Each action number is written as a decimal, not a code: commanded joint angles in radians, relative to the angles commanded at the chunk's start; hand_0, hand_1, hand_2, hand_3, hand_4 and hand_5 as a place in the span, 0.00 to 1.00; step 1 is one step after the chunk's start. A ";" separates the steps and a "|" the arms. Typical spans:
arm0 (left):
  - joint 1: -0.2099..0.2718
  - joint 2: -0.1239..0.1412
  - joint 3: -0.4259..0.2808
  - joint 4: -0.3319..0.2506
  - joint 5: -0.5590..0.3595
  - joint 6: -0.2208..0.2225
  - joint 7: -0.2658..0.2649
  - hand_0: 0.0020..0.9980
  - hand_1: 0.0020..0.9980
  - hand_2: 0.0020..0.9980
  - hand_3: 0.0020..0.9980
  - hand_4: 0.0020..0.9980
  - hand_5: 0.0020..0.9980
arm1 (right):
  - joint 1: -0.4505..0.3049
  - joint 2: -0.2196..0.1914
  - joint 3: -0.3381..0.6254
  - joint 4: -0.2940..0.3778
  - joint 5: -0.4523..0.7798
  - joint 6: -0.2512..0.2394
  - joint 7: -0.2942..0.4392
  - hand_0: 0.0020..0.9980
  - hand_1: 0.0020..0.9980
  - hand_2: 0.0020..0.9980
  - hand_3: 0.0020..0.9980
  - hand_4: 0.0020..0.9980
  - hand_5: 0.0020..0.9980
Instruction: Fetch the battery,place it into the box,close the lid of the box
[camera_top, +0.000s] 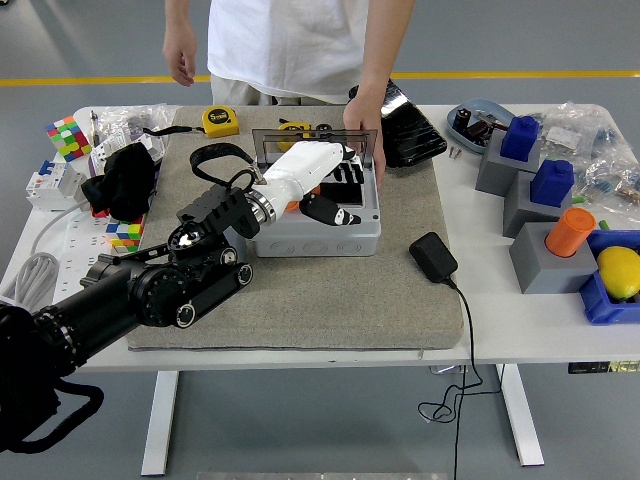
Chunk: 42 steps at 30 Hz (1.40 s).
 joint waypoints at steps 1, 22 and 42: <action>0.002 0.000 -0.001 -0.003 0.000 -0.001 -0.002 0.71 0.76 0.79 0.80 1.00 0.30 | 0.000 0.000 0.000 0.000 -0.001 0.000 0.000 0.55 0.60 0.59 0.55 0.93 0.48; 0.181 0.000 -0.203 -0.280 0.031 -0.027 0.018 0.65 0.66 0.68 0.74 1.00 0.32 | -0.006 -0.001 0.013 -0.001 -0.006 0.000 0.001 0.55 0.60 0.59 0.55 0.93 0.48; 0.362 0.206 -0.358 -0.437 0.050 -0.030 0.039 0.54 0.60 0.62 0.71 1.00 0.33 | 0.002 -0.012 0.010 -0.002 -0.011 0.000 0.002 0.55 0.60 0.59 0.55 0.93 0.48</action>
